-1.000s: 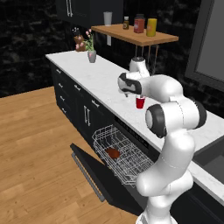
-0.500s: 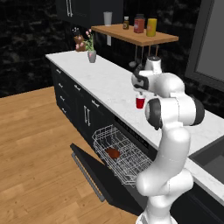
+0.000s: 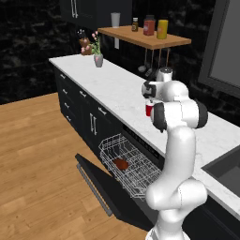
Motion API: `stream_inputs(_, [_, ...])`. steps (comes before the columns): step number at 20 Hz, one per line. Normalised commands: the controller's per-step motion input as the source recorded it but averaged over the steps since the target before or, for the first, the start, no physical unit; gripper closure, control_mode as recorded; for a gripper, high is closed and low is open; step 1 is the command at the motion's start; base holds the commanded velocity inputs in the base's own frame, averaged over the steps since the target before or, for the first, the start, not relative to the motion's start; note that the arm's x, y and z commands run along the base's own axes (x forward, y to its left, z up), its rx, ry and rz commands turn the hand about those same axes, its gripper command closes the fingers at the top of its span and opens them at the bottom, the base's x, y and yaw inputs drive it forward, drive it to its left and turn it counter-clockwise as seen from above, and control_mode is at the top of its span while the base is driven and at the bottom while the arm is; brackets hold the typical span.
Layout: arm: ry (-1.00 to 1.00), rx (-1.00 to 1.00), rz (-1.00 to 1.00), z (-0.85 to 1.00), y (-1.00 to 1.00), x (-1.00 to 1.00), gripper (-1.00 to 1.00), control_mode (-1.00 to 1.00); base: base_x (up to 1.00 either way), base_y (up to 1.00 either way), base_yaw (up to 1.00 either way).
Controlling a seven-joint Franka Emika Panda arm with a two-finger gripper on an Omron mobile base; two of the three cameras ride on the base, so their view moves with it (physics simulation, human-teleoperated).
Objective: Pick up the cup and bowl from the counter, place them in the dishwasher, and close the dishwasher door.
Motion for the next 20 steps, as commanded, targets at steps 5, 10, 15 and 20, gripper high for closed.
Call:
stream_inputs(5, [0.01,0.1,0.0,-0.15,-0.13,0.69,-1.0,-1.0,0.0,0.0,0.0])
stream_inputs(10, [0.03,0.11,0.0,-0.19,-0.27,0.64,-1.0,-1.0,0.0,0.0,0.0])
stream_inputs(15, [0.0,0.06,0.0,-0.23,-0.11,0.23,-1.0,-1.0,0.0,0.0,0.0])
stream_inputs(20, [0.0,0.03,0.0,-0.26,0.0,0.06,-1.0,-1.0,0.0,0.0,0.0])
